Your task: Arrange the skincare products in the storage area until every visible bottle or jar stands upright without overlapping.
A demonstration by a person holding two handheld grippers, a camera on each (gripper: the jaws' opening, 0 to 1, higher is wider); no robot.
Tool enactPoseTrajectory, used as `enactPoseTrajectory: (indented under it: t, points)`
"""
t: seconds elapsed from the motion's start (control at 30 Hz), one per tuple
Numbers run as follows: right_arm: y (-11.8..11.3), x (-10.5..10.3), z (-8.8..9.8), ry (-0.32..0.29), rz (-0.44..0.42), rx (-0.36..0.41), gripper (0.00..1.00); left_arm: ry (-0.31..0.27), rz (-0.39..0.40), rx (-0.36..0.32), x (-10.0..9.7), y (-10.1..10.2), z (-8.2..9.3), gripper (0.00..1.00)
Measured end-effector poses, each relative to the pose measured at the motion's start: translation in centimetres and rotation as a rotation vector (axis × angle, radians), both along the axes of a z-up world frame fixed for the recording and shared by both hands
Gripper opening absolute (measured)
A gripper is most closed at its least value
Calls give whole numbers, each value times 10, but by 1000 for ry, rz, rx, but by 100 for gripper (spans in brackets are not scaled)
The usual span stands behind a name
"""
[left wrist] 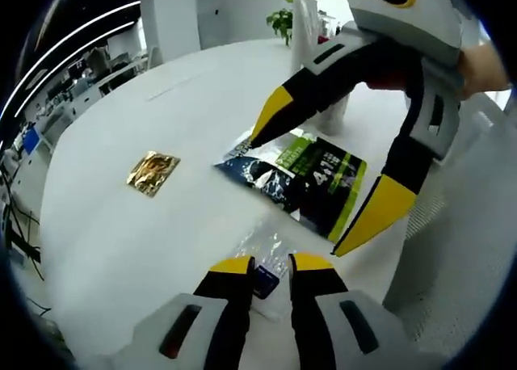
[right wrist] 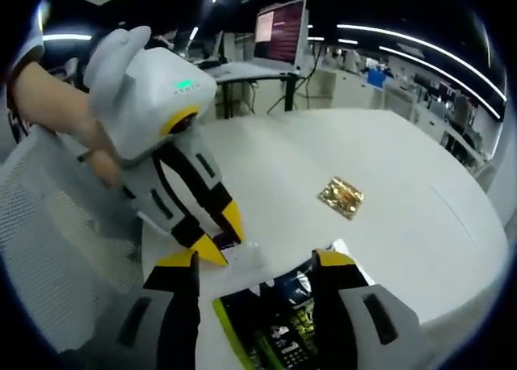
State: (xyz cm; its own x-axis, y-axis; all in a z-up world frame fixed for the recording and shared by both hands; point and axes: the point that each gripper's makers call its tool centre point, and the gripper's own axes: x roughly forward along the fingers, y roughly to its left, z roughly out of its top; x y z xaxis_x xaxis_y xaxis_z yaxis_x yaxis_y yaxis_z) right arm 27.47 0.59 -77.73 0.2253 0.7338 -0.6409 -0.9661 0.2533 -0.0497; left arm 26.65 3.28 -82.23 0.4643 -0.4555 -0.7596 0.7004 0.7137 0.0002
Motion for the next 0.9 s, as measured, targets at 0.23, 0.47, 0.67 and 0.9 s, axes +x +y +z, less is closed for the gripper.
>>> enactPoseTrajectory:
  t: [0.23, 0.47, 0.67, 0.9]
  points:
    - [-8, -6, 15, -22, -11, 19, 65, -22, 38, -20, -1, 3, 18, 24]
    - [-27, -22, 40, -64, -35, 48, 72, -33, 93, -97, -8, -2, 34, 36]
    - [-49, -30, 61, -81, -80, 70, 80, -21, 121, -140, -17, -4, 47, 43]
    - [-85, -25, 82, -109, -198, 110, 86, -27, 165, -158, -26, -3, 58, 49]
